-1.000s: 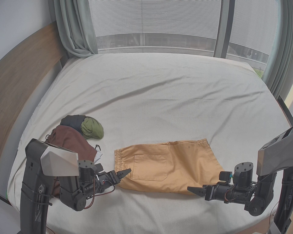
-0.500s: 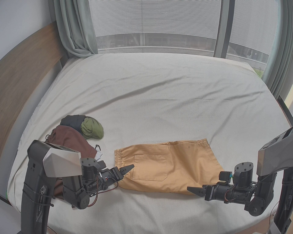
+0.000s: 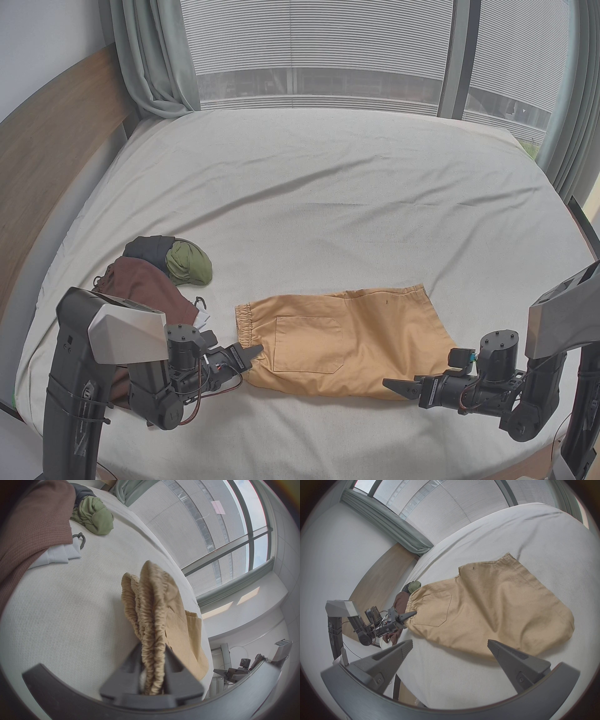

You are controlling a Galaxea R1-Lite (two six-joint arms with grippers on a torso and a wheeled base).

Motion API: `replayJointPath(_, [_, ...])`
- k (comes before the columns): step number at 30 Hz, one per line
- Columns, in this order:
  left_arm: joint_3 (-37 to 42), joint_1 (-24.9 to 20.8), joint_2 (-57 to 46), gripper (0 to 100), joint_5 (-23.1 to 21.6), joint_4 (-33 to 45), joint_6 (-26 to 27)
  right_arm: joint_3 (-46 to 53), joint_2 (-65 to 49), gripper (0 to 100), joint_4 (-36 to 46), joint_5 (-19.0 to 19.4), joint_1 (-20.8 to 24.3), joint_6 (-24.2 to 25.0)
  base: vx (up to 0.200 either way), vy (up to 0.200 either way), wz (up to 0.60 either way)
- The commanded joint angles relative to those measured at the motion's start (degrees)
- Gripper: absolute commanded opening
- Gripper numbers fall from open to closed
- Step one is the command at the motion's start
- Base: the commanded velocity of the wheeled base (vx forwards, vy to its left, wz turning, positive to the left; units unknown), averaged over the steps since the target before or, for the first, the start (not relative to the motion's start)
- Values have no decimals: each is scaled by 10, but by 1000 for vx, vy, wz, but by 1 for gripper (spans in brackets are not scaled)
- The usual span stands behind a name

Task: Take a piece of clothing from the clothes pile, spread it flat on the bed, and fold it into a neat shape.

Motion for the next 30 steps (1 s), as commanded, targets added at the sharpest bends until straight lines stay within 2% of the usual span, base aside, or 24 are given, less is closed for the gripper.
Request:
replayJointPath(1, [9, 2, -3, 0, 3, -1, -7, -13, 4, 100, 0, -1, -10, 0, 0, 0, 0])
replayJointPath(15, [74, 11, -86, 0, 0, -1, -20, -63, 34, 100, 0, -4, -65, 25, 0, 0, 0])
replayJointPath(30, [140, 55, -133, 0, -21, -2, -18, -67, 68, 100, 0, -4, -68, 25, 0, 0, 0])
